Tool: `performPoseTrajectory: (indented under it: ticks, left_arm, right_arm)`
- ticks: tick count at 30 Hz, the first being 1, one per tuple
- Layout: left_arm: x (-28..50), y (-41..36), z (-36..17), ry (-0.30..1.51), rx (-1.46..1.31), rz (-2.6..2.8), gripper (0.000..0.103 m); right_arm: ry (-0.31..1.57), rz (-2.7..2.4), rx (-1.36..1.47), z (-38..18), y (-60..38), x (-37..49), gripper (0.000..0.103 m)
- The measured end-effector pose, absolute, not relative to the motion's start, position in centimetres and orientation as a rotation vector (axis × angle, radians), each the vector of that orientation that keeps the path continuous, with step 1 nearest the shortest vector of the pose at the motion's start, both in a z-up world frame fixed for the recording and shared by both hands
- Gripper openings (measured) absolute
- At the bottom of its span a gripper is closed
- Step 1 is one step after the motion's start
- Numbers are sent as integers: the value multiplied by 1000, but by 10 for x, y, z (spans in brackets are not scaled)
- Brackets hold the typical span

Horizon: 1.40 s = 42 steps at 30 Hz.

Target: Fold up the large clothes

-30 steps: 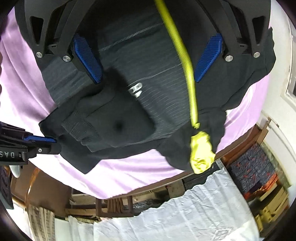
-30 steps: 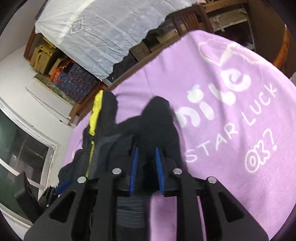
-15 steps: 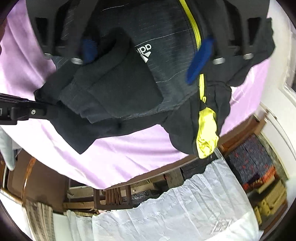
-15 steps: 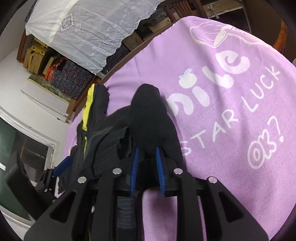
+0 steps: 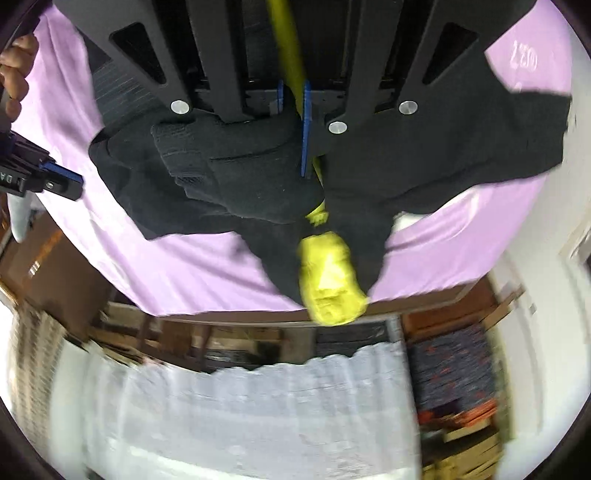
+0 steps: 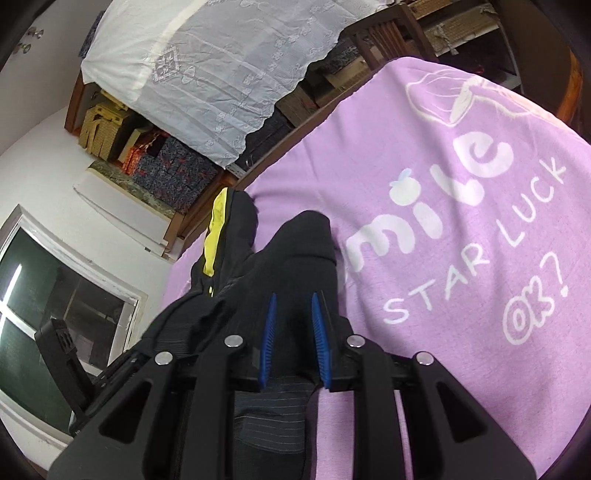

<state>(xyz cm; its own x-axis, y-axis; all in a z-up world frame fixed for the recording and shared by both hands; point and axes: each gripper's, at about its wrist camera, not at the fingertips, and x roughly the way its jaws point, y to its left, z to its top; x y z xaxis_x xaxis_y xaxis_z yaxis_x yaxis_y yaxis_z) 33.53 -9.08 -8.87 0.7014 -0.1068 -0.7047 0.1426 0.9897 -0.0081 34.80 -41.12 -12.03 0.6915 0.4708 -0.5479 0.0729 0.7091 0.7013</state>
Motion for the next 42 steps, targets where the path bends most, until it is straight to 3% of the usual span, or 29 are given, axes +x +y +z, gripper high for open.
performPoseTrajectory:
  ticks: [1, 4, 5, 12, 16, 20, 26, 33, 34, 35, 37, 38, 39, 40, 41, 42]
  left_arm:
    - [336, -79, -95, 802, 29, -124, 14]
    - [336, -56, -114, 863, -18, -72, 47]
    - [335, -51, -118, 870, -34, -68, 53]
    - [329, -47, -117, 846, -26, -45, 72]
    - [323, -74, -115, 772, 187, 4, 87]
    - [309, -110, -117, 631, 467, 79, 97]
    - [299, -148, -129, 490, 740, 117, 98]
    - [310, -163, -131, 466, 769, 97, 96]
    - [312, -159, -127, 484, 726, 77, 84]
    - [316, -153, -121, 518, 660, 52, 60]
    - [325, -128, -106, 622, 462, 13, 28]
    - [331, -103, -98, 678, 299, 2, 23]
    - [335, -78, -95, 722, 148, 8, 24]
    - [337, -53, -94, 761, 13, 19, 31]
    - [341, -21, -100, 814, -154, 26, 58]
    - [340, -2, -106, 844, -247, 24, 67]
  right_arm:
    - [795, 248, 760, -121, -409, 348, 20]
    - [837, 269, 717, -125, -396, 352, 20]
    - [858, 278, 687, -128, -387, 353, 20]
    - [876, 250, 453, -125, -348, 352, 19]
    - [849, 243, 423, -121, -343, 349, 19]
    - [846, 264, 375, -122, -333, 350, 19]
    - [929, 277, 357, -138, -327, 361, 20]
    - [938, 283, 361, -139, -328, 362, 19]
    - [940, 286, 367, -139, -328, 362, 19]
    - [943, 292, 381, -140, -330, 363, 19]
    - [947, 301, 401, -140, -332, 364, 19]
    - [950, 307, 418, -141, -334, 365, 19]
    - [953, 313, 432, -142, -336, 365, 19]
    - [954, 317, 444, -143, -337, 365, 19]
    - [957, 323, 462, -143, -339, 365, 19]
    - [959, 326, 471, -144, -340, 366, 19]
